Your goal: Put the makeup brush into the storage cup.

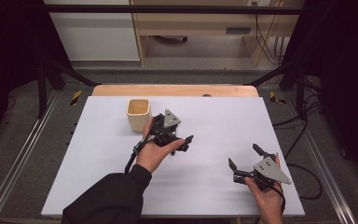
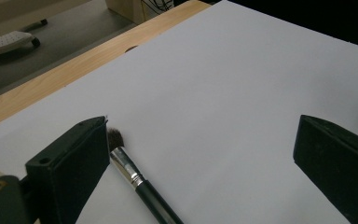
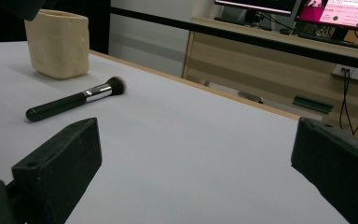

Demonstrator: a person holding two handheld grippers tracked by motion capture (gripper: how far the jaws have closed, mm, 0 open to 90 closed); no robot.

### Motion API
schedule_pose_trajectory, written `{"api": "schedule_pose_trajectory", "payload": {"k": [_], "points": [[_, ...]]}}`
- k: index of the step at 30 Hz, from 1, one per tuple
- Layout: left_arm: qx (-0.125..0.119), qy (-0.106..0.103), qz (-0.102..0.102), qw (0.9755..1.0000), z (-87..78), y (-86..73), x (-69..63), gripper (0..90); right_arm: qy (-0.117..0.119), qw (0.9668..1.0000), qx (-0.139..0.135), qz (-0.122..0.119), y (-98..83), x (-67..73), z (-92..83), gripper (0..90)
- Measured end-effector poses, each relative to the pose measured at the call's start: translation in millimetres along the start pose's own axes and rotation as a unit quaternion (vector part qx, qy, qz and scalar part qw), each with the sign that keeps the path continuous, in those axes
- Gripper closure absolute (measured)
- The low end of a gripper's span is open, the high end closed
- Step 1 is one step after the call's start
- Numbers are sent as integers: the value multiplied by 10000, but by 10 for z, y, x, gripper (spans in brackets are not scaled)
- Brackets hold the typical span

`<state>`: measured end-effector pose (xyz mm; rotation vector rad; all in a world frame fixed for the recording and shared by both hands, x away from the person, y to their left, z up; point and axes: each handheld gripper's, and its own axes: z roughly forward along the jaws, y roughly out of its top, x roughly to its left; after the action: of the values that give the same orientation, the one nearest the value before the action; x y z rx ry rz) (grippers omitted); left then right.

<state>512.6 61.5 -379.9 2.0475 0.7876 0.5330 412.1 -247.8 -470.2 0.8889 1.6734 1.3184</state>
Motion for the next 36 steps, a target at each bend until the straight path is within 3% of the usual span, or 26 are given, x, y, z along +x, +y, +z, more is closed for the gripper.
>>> {"api": "schedule_pose_trajectory", "payload": {"k": [11,23,26,30,36], "points": [[336,-70,-190,9992,187,33,9,27,-2,10000,11,18,-3,-1,3,20],[669,80,-352,9971,374,48,85,36,2,10000,31,1,1,0,-2,18],[631,104,-383,9972,395,86,88,37,14,10000,27,46,2,0,-4,17],[742,155,-295,9967,449,126,74,38,5,10000,20,28,0,-8,-6,17],[849,225,-427,9952,523,81,107,37,0,10000,16,55,2,-9,-12,17]]}}
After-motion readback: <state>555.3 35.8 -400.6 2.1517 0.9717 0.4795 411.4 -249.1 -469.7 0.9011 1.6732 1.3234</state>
